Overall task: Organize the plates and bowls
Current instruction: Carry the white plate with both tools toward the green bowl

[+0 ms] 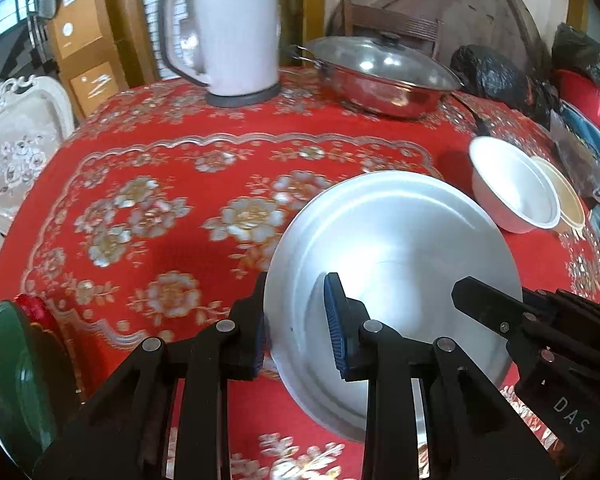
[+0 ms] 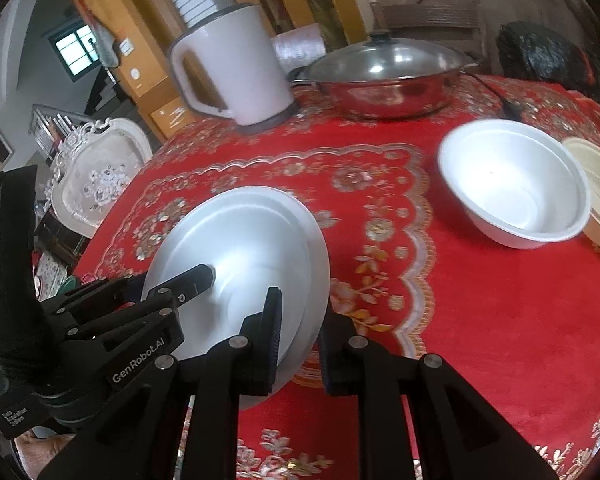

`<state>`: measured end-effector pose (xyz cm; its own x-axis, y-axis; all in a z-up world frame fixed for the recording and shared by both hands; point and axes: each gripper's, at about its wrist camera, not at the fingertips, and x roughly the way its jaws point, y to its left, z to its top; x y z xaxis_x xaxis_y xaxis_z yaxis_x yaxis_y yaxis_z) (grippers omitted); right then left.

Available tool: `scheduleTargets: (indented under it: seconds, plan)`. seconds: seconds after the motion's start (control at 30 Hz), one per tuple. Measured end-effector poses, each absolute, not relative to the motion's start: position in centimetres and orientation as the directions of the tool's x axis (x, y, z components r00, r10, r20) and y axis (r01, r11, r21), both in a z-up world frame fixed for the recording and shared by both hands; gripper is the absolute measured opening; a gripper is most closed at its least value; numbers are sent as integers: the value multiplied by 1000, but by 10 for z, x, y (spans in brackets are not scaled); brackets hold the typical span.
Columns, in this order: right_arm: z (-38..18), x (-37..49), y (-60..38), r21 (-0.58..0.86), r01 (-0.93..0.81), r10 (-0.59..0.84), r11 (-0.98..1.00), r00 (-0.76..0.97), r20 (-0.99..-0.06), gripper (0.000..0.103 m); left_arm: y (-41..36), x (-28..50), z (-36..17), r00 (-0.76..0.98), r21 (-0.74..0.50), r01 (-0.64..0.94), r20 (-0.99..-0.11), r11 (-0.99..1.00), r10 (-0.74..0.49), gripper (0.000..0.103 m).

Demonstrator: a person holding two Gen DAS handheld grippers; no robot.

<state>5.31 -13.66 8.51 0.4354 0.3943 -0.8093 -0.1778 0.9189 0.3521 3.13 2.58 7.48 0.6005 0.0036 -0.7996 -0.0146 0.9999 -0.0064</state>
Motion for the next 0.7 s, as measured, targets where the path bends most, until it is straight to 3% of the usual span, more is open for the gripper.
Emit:
scheduleTargets:
  seconds: [0.7]
  plan:
    - [121, 39, 17, 347, -461, 531, 817, 366, -764, 18, 175, -59, 119, 645, 2, -265, -743, 964, 179, 26]
